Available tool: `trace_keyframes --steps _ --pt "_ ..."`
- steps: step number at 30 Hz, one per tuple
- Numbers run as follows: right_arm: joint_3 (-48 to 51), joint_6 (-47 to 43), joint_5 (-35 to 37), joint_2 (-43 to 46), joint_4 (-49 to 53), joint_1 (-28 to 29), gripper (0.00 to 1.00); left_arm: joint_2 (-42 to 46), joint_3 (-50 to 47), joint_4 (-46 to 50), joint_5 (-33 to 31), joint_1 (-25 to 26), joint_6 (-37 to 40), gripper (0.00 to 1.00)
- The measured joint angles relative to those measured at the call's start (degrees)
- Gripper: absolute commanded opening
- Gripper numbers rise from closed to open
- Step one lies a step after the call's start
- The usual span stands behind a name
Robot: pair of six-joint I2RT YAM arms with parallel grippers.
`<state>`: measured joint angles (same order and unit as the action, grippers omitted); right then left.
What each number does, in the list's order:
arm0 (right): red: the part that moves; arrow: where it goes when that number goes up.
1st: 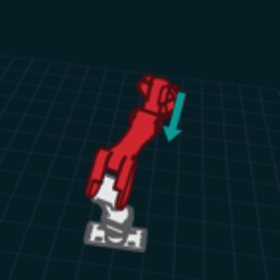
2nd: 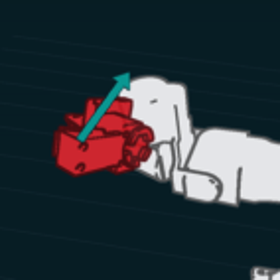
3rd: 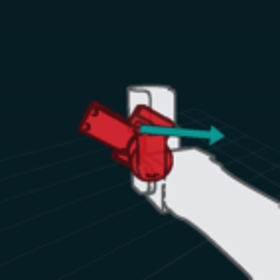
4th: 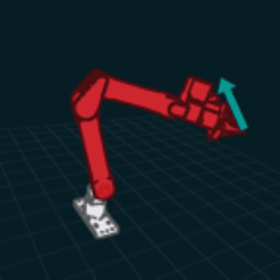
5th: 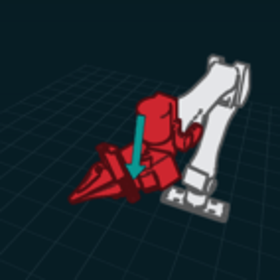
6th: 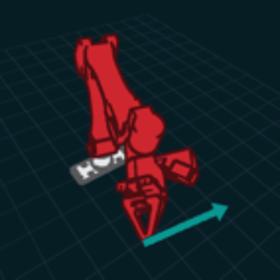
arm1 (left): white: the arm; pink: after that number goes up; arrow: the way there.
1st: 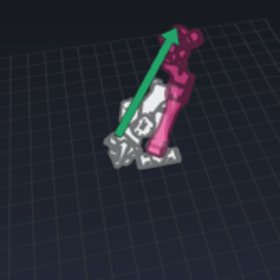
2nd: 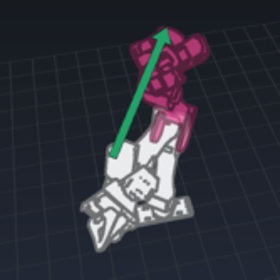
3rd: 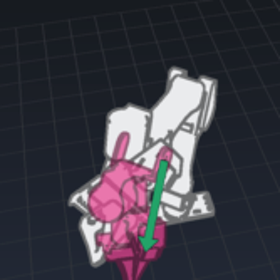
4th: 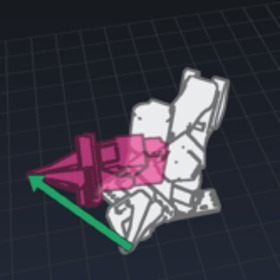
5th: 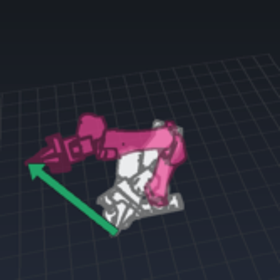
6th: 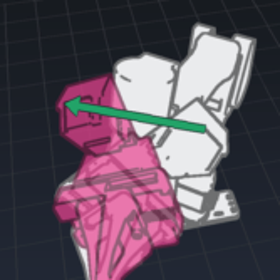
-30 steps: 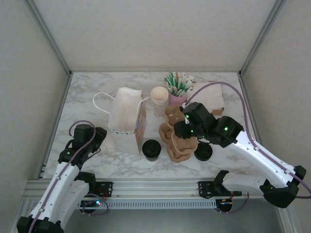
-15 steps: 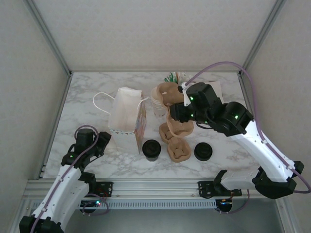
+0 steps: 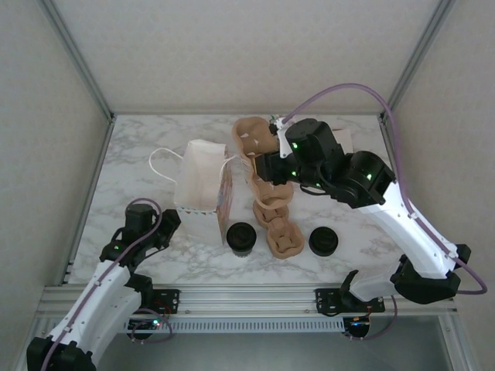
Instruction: Pack the takeout coffee
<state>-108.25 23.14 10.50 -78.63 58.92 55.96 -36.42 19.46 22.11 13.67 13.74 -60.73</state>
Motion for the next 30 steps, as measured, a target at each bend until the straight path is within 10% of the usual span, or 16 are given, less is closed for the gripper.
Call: trace_keyframes --steps 30 --pt "-22.16 0.72 7.80 -22.23 -0.81 11.96 0.33 3.52 -0.63 5.11 -5.66 12.07 -5.31 0.58"
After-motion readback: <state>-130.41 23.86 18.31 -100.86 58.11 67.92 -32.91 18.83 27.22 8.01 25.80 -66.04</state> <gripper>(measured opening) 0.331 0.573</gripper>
